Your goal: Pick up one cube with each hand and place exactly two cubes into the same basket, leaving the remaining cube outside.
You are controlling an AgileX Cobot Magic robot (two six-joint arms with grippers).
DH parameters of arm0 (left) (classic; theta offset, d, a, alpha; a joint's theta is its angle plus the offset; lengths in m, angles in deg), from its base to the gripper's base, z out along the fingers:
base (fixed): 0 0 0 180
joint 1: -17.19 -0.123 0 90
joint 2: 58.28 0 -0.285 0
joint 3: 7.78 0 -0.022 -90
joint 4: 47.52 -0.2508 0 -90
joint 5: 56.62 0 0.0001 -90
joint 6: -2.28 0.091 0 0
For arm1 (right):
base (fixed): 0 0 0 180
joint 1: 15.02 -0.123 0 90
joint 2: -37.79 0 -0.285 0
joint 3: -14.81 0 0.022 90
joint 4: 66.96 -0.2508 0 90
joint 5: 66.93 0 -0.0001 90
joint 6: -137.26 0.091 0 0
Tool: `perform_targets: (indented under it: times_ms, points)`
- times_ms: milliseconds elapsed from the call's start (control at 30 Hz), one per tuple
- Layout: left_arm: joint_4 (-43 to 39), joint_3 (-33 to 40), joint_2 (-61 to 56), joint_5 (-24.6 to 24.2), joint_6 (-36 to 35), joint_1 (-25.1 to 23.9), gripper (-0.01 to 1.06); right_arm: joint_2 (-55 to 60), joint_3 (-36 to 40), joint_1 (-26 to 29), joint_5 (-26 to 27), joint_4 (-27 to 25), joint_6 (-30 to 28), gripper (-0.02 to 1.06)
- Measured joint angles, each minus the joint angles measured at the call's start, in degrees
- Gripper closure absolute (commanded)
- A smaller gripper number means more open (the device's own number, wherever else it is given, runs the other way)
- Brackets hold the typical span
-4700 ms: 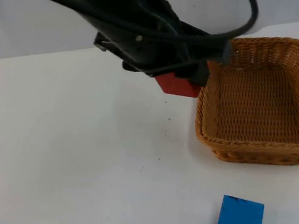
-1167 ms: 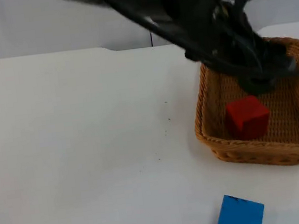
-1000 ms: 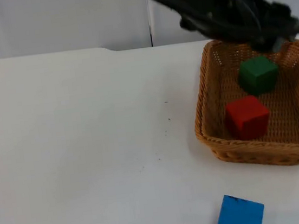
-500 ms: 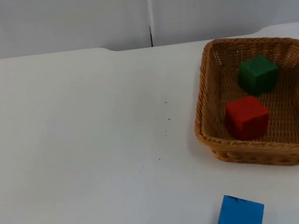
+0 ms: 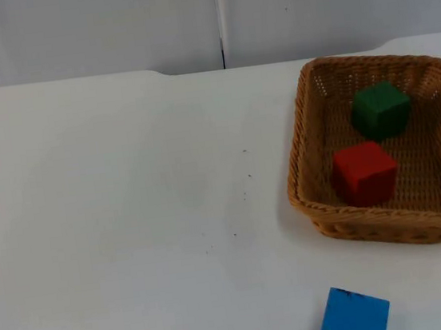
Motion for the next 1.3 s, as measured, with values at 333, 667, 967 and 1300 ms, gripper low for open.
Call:
perform_targets:
  times_ms: [333, 667, 967, 1300]
  points:
    - [1.68, 7.08, -6.36, -0.43, -0.03, 0.0, 0.27, -9.51, 13.95, 0.0, 6.05, 0.0, 0.24, 0.35]
    - [1.78, 17.37, -15.27, 0.2, -0.03, 0.0, 0.27, -21.96, 28.33, 0.0, 9.86, -0.1, 0.46, 0.35]
    - [1.78, 24.3, -23.57, 0.91, -0.03, 0.0, 0.27, -31.28, 36.88, 0.0, 10.24, -0.44, 0.46, 0.35]
    - [1.89, 29.64, -32.7, 0.16, -0.03, 0.0, 0.27, -42.4, 43.76, 0.0, 9.65, -0.44, 2.09, 0.35]
